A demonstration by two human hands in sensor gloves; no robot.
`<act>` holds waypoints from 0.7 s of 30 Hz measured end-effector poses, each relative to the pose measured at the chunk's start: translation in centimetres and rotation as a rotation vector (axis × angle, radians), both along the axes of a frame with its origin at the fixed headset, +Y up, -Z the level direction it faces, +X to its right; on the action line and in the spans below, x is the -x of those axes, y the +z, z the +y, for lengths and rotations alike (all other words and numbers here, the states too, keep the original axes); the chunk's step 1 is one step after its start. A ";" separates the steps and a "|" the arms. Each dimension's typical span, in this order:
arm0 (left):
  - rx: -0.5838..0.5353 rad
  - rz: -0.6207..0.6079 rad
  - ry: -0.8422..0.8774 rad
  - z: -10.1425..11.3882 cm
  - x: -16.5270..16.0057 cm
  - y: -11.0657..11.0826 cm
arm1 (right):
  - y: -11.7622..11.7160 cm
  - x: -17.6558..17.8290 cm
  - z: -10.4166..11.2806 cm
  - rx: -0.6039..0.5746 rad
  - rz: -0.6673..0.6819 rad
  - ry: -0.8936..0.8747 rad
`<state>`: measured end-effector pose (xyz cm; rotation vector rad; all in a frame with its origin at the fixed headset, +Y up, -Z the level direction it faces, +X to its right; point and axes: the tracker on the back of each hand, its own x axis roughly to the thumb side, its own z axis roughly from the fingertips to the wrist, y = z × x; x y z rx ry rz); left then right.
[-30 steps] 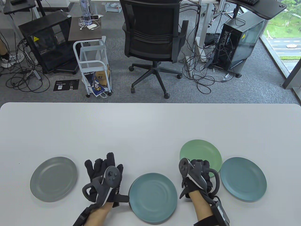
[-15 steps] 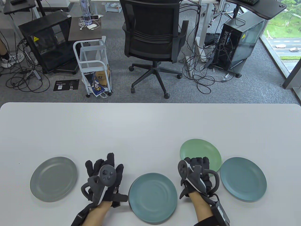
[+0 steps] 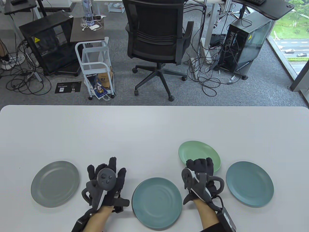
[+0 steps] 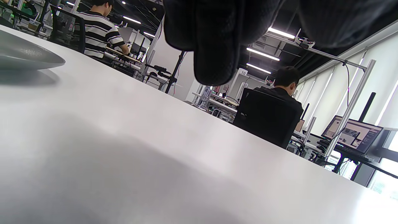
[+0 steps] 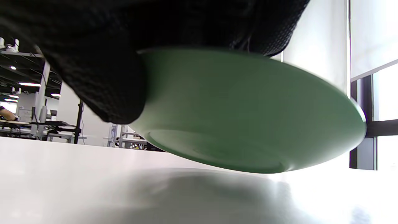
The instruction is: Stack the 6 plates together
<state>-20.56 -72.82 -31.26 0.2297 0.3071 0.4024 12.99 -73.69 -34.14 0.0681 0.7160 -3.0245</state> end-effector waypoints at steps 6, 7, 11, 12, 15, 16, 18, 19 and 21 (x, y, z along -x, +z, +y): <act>0.007 -0.001 0.037 0.0 0.4 -0.1 | 0.7 1.3 0.8 -0.062 0.096 -0.009; 0.007 -0.002 0.042 0.0 0.4 -0.2 | 0.8 1.5 0.9 -0.070 0.105 -0.009; 0.017 -0.004 0.066 -0.1 0.7 -0.3 | 1.2 2.3 1.2 -0.101 0.160 -0.004; 0.017 -0.004 0.069 -0.1 0.7 -0.3 | 1.3 2.4 1.3 -0.101 0.165 -0.005; 0.019 -0.003 0.088 -0.1 0.9 -0.3 | 1.6 3.0 1.5 -0.113 0.202 -0.003; 0.016 0.000 0.096 -0.1 1.0 -0.3 | 1.7 3.2 1.6 -0.121 0.209 -0.005; 0.016 0.000 0.106 -0.1 1.1 -0.3 | 1.9 3.5 1.7 -0.124 0.227 -0.008; 0.015 0.001 0.112 -0.1 1.1 -0.3 | 2.0 3.6 1.8 -0.128 0.232 -0.006; 0.012 0.001 0.126 -0.1 1.3 -0.3 | 2.3 4.1 2.0 -0.139 0.254 -0.003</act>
